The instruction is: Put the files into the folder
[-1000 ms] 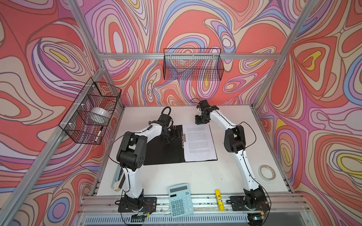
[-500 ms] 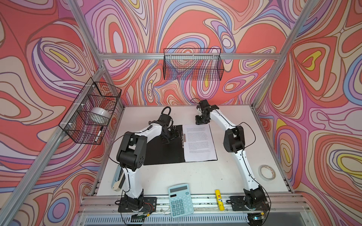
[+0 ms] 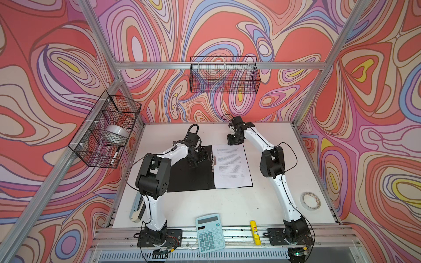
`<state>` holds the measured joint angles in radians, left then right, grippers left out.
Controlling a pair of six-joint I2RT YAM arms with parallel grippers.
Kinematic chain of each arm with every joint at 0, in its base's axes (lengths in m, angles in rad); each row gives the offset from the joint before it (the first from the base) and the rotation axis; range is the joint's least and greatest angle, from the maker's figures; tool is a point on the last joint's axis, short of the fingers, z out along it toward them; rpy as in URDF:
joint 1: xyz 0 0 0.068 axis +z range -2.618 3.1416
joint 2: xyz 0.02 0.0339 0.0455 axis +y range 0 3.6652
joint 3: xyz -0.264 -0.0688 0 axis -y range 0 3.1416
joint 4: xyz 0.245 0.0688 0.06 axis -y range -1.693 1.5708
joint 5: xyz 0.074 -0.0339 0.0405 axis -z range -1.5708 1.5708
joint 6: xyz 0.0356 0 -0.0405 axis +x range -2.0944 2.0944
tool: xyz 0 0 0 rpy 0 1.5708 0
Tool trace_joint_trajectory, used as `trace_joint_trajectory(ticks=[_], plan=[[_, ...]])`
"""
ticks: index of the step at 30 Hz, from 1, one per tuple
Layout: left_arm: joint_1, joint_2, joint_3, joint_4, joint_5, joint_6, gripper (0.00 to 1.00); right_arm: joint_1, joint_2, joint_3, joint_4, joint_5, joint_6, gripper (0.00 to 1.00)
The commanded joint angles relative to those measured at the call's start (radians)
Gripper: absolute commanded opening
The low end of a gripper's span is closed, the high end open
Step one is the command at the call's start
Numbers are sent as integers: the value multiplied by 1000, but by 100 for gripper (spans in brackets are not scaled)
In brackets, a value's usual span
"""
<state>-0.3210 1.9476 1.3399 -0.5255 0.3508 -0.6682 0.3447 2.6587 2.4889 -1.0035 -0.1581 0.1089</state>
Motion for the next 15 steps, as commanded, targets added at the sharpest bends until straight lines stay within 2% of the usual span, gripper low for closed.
trace_joint_trajectory(ticks=[1, 8, 15], plan=[[-3, 6, 36, -5, -9, 19, 90, 5, -17, -3, -12, -11, 7, 39], [1, 38, 191, -50, 19, 156, 91, 5, -192, -53, 72, 70, 67, 40], [3, 176, 384, -101, 161, 192, 86, 5, -489, -329, 89, 11, 151, 39]])
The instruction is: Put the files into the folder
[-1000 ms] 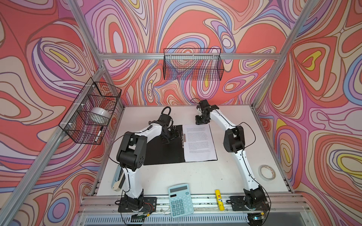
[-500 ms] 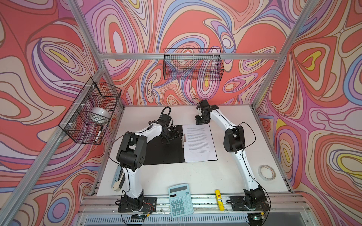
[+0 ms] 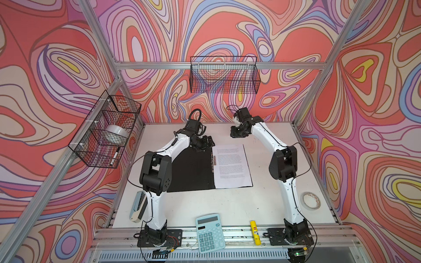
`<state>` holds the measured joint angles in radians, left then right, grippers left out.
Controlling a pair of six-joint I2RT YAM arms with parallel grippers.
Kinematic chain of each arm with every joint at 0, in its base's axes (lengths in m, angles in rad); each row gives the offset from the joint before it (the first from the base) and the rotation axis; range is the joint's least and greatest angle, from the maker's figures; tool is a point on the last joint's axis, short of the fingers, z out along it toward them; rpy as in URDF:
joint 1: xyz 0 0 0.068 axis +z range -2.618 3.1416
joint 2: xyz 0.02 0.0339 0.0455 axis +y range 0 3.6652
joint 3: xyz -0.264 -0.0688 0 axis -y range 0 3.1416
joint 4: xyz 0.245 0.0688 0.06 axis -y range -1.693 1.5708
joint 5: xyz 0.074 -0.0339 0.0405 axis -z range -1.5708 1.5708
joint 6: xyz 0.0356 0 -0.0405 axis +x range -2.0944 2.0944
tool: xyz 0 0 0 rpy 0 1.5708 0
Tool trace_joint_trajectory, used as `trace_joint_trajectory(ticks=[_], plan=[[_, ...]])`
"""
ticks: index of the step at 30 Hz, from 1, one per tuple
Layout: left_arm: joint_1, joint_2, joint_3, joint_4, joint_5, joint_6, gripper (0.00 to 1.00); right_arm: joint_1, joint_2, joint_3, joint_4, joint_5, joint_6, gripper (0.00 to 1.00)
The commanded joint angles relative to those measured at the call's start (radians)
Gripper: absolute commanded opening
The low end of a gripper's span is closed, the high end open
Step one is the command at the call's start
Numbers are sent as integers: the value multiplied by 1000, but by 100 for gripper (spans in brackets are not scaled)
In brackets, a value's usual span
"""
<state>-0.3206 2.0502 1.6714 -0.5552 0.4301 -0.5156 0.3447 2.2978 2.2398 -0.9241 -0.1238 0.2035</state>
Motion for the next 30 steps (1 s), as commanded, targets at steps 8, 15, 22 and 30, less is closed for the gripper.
trace_joint_trajectory(ticks=[8, 15, 22, 30], plan=[[2, 152, 125, -93, 106, 18, 84, 4, -544, -644, 73, -127, 186, 38], [-2, 174, 141, -99, 114, 43, 84, 5, -712, -990, 217, -199, 291, 38], [-8, 197, 145, -94, 139, 46, 84, 4, -681, -1032, 251, -212, 301, 37], [-12, 236, 159, -63, 220, 35, 84, 4, -652, -1007, 264, -224, 300, 37]])
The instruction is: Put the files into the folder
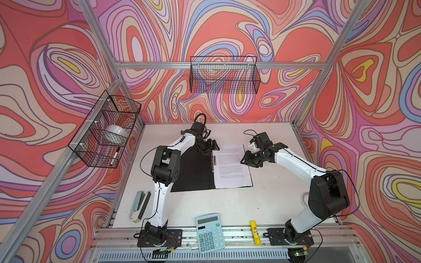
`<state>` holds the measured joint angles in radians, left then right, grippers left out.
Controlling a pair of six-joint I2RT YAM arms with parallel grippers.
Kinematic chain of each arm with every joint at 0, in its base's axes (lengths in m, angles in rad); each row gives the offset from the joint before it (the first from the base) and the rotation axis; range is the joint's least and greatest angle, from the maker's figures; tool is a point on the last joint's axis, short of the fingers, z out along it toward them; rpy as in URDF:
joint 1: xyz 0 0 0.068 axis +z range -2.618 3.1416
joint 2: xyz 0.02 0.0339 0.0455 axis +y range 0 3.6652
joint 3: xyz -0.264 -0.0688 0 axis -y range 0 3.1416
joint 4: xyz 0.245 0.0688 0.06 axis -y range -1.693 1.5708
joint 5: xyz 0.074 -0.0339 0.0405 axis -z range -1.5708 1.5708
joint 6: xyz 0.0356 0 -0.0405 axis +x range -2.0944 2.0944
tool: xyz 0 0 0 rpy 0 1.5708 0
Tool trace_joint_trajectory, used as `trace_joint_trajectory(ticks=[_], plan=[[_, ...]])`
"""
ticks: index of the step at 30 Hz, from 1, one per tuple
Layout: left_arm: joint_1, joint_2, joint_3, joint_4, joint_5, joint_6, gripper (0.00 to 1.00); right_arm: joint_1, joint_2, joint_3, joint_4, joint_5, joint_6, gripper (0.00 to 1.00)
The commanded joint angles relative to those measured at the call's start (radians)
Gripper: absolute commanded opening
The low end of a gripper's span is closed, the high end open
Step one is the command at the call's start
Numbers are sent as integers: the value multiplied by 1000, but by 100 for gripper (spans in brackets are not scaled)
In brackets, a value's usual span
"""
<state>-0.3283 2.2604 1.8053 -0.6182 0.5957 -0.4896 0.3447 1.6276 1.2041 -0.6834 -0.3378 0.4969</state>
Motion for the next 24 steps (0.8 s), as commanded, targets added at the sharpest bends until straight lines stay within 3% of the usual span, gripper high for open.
trace_joint_trajectory(ticks=[1, 24], plan=[[-5, 29, 27, 1, 60, 8, 84, 5, 20, 29, 25, -10, 6, 37], [-4, -47, -79, 143, 231, -112, 83, 5, 60, 69, 32, -33, 3, 37]])
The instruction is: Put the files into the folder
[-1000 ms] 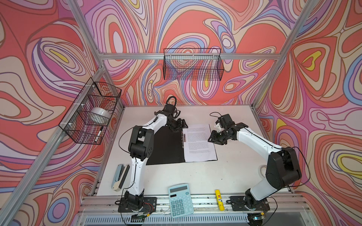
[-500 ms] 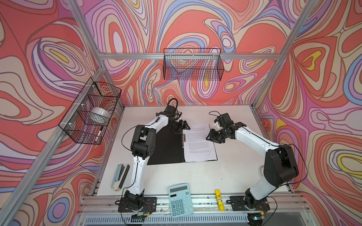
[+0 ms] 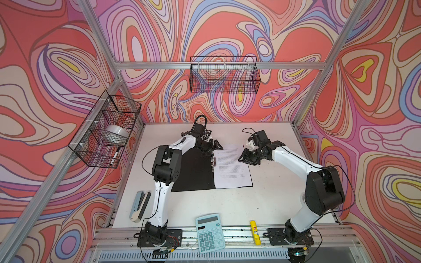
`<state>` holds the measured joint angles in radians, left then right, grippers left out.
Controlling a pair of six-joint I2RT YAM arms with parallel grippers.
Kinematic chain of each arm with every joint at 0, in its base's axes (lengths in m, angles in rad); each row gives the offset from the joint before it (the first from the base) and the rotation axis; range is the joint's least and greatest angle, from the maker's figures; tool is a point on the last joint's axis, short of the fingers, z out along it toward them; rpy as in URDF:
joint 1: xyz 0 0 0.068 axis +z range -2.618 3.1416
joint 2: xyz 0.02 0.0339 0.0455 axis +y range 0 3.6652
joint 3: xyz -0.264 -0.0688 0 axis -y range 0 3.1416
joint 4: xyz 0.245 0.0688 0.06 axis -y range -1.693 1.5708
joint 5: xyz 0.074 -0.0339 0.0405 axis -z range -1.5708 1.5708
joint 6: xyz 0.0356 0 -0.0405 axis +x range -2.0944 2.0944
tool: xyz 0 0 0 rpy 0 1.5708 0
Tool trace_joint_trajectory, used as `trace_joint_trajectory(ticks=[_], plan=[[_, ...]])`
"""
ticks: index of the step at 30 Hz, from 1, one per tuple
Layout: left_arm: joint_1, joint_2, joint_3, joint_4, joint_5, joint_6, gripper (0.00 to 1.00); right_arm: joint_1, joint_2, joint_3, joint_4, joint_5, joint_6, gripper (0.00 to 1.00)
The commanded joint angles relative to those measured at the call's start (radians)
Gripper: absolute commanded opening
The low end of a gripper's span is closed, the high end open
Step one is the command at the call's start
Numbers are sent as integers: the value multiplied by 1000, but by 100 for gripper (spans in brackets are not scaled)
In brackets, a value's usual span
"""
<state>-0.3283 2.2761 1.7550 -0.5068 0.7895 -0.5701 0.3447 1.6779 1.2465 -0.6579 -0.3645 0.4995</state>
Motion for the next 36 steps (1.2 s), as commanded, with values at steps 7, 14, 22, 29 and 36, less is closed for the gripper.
trace_joint_trajectory(ticks=[7, 14, 22, 29, 36], plan=[[-19, -172, -131, 103, 85, -81, 82, 5, 4, 43, 5, -5, 0, 37], [-52, -261, -156, 67, 89, -17, 82, 5, 2, 73, -8, -1, -3, 37], [-23, -457, -190, -111, -332, 162, 84, 12, -9, 155, -140, 59, -41, 37], [21, -568, -288, -171, -607, 365, 93, 109, 58, 330, -333, 194, -89, 37], [88, -658, -408, -198, -696, 475, 100, 210, 160, 485, -422, 297, -85, 37]])
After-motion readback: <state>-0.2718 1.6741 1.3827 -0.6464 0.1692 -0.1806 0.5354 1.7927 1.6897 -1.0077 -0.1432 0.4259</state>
